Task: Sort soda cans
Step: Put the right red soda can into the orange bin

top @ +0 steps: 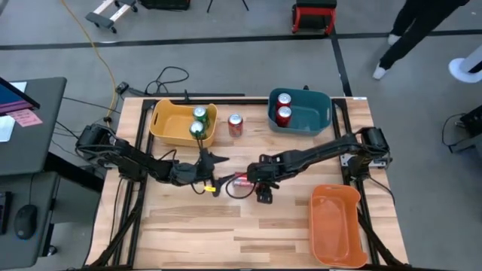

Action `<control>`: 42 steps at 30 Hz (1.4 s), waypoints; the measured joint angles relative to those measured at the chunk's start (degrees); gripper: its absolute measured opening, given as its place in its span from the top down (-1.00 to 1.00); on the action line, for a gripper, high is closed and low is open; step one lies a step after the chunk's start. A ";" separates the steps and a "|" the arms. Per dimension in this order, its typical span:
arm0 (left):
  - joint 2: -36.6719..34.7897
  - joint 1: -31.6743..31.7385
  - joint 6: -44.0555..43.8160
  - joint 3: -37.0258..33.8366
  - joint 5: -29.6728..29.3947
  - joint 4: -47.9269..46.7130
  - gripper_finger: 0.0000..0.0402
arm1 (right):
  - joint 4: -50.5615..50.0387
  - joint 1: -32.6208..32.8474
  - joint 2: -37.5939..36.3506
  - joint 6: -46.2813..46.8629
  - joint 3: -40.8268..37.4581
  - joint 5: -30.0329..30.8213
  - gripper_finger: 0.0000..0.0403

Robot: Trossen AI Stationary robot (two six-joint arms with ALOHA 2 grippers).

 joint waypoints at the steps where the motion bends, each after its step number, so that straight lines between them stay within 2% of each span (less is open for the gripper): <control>1: 0.00 0.00 0.01 0.01 0.74 0.04 -0.65 | -0.17 0.27 0.00 -0.02 0.53 -0.01 -0.47; 8: 0.51 0.00 -2.38 0.10 1.58 -1.01 -0.65 | -3.16 1.19 -0.02 -1.24 4.69 1.93 -0.47; 13: 5.39 0.10 -2.91 0.43 2.15 3.12 -0.65 | -6.63 0.86 -0.02 -2.23 6.94 3.41 -0.47; 22: 12.00 1.50 -3.82 3.98 4.78 2.85 -0.65 | -11.69 0.73 -0.11 -2.27 10.19 3.99 -0.47; 36: 12.17 1.53 -3.93 5.94 5.23 1.66 -0.65 | -18.28 0.61 -0.22 -3.90 15.89 3.97 -0.47; 42: 12.21 1.46 -3.63 6.00 5.86 1.33 -0.65 | -26.69 -0.32 -0.31 -3.88 20.86 3.86 -0.46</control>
